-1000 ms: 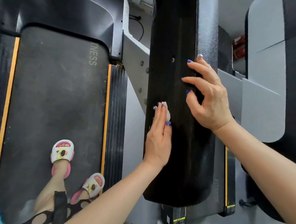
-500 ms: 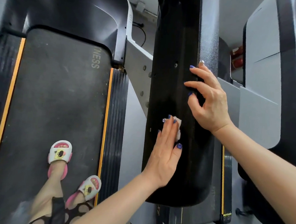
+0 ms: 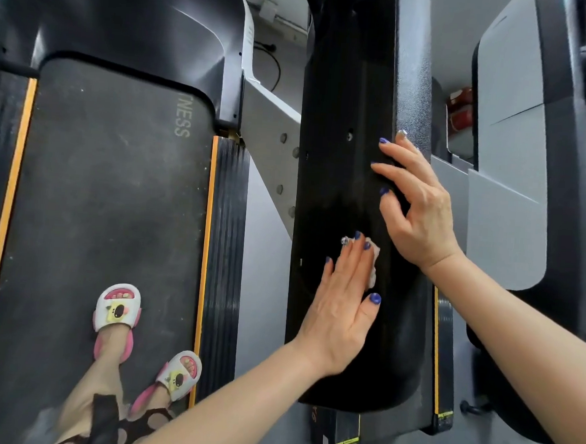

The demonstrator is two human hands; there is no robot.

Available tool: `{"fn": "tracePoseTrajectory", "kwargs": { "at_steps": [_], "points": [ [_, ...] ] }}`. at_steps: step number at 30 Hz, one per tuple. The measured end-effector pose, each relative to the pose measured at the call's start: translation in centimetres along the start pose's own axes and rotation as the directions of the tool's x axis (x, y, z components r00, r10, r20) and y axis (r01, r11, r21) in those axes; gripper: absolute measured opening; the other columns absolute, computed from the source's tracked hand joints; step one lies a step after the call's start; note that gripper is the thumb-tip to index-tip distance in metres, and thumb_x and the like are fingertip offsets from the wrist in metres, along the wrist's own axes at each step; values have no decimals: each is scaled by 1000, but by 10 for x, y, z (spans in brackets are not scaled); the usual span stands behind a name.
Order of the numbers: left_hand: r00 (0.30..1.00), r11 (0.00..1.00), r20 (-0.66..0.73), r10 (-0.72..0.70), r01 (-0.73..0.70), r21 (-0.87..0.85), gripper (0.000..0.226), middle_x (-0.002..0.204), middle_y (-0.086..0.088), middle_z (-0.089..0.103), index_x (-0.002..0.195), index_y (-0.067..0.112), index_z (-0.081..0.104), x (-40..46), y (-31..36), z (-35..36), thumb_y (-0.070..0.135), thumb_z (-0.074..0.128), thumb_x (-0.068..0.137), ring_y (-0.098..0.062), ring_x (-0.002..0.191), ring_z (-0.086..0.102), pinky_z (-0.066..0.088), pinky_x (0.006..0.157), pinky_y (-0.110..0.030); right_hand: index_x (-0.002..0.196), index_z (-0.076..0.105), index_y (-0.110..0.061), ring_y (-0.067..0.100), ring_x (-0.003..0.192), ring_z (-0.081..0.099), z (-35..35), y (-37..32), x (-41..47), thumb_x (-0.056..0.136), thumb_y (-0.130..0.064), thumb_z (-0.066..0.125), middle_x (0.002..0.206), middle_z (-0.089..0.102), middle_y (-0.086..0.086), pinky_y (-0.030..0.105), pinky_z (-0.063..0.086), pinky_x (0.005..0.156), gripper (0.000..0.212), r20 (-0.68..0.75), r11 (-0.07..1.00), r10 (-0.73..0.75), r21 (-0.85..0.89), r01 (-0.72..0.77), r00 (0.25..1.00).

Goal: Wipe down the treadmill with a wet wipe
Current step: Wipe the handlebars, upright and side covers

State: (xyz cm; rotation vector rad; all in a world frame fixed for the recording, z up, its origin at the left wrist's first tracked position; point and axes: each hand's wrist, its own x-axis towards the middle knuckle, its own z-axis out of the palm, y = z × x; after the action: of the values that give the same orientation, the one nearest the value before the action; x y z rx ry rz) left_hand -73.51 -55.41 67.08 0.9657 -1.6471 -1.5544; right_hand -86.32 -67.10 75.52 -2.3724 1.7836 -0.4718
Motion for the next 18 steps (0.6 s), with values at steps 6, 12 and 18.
{"fn": "tracePoseTrajectory", "kwargs": {
  "at_steps": [6,12,18],
  "points": [
    [997,1000,-74,-15,15,-6,61,168,9,-13,161,21,-1,38,4,-16,31,28,108,-5,153,-16,-16,122,-27,136,58,3,28,149,33,-1,-4,1,91,0,46,150,48,15,52,28,121,47,26,1000,20,-12,-20,999],
    [993,997,-98,-64,59,-58,60,166,15,-18,160,23,-5,35,-9,-13,38,23,108,-4,153,-16,-16,121,-22,143,53,-3,26,154,18,-12,2,37,94,-12,48,162,31,11,47,15,126,50,279,984,-57,-144,100,959],
    [991,980,-112,-79,56,-192,61,168,12,-12,160,21,0,43,-4,-15,38,23,106,-8,155,-11,-11,124,-26,127,65,-2,27,151,29,-3,6,63,93,-15,45,155,43,10,52,18,124,43,213,983,-63,-154,97,975]
  ]
}}
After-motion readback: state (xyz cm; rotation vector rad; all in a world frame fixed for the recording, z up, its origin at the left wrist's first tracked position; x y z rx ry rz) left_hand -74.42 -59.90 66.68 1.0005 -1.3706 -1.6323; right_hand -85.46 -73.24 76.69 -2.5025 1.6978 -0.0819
